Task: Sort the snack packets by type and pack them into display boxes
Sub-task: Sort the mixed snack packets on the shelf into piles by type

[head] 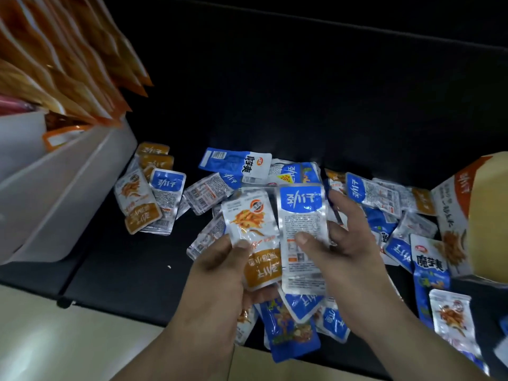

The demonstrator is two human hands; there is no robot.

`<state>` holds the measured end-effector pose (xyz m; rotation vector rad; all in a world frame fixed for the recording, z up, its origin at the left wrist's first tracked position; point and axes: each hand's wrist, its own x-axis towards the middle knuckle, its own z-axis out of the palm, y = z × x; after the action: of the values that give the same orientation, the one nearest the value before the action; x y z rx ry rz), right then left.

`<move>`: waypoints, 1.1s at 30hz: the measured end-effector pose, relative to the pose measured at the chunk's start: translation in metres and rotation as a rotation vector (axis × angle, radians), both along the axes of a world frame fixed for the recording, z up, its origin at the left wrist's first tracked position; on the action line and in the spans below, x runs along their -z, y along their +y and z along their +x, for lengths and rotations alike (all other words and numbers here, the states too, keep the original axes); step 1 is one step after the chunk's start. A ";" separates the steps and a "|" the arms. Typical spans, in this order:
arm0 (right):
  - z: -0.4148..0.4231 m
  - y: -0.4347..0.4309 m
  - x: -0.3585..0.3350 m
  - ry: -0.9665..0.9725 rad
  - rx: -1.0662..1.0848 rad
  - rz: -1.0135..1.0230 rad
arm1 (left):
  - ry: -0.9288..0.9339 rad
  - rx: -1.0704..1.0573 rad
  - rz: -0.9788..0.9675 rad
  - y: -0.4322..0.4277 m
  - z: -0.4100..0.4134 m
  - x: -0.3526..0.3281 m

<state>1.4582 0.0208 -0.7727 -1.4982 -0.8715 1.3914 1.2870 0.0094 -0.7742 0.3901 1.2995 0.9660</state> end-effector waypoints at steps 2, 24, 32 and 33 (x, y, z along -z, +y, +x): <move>-0.001 -0.001 0.001 -0.012 -0.027 0.027 | 0.046 -0.013 0.028 -0.002 0.003 -0.002; -0.021 -0.001 -0.011 -0.029 0.101 -0.121 | 0.168 -0.195 0.113 0.005 -0.022 0.000; -0.083 0.021 -0.019 -0.015 -0.004 -0.136 | 0.302 -0.361 0.174 0.042 -0.133 0.008; -0.090 0.023 -0.018 -0.034 0.003 -0.121 | 0.331 -0.342 0.181 0.049 -0.145 0.009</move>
<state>1.3685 0.0437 -0.7550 -1.6177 -0.8177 1.4417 1.1424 0.0579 -0.7831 0.4917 1.6181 1.3543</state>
